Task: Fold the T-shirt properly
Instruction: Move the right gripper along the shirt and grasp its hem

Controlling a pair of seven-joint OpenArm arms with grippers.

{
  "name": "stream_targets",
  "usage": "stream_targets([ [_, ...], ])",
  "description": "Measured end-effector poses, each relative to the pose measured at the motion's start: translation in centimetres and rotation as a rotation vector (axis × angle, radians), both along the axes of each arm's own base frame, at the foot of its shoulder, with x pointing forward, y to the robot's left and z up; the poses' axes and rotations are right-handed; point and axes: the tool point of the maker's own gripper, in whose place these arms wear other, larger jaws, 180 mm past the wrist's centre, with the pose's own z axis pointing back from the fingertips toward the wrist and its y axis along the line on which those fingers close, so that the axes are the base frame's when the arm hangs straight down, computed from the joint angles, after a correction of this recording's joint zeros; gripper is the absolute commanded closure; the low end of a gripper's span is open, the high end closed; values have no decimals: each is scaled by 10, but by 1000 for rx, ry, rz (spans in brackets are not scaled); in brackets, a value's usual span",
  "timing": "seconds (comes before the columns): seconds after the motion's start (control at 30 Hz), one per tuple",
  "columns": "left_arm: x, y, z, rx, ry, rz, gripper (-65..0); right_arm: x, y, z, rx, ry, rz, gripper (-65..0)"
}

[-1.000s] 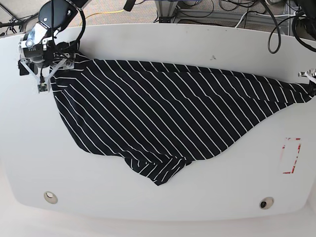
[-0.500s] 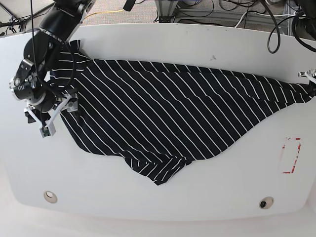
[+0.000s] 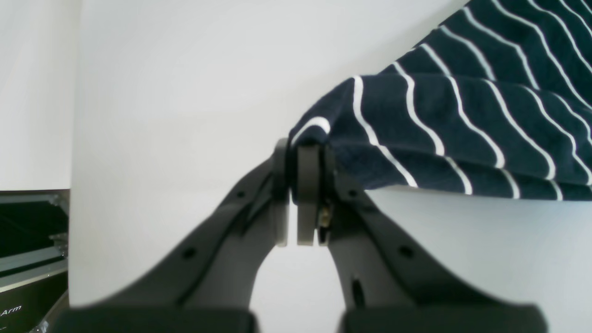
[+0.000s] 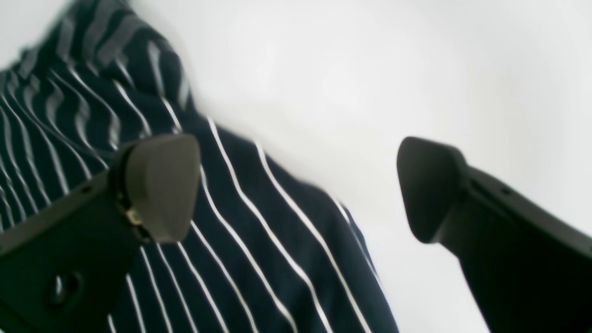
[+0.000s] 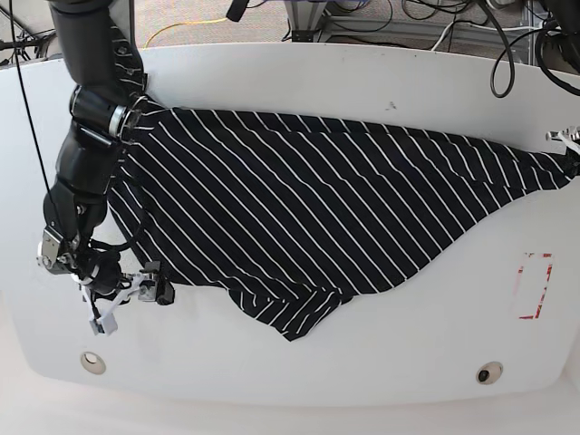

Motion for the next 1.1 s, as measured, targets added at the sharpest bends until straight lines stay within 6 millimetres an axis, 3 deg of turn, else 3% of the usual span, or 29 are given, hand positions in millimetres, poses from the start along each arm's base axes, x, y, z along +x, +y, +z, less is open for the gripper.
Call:
stream_targets([
  [0.17, -1, 1, -1, 5, 8, 0, 0, 0, 10, -40, 25, 74, -2, -650],
  [0.37, 0, 0, -1, 2, 4, 0, 0, -11, 32, -70, 54, 131, 17, -650],
  [0.47, 0, 0, -1, 2, 4, 0, 0, -17, 48, -79, 72, 164, 39, -563],
  [0.5, 0, 0, -1, 2, 5, 0, 0, -20, 49, -82, 80, 172, 40, -509],
  [0.57, 0, 0, -1, 2, 6, 0, 0, -33, 46, -89, 66, 194, 49, -461],
  [0.63, -1, 0, -1, 2, 6, 0, 0, -36, 36, -82, 20, 190, 54, -457],
  [0.83, 0, -1, -1, -6, 2, -2, 0, -86, 7, -78, -114, 197, 55, -433],
  [1.1, 0, 0, -2, 2, 11, -1, 0, -137, 19, -72, -211, 196, 112, -417],
])
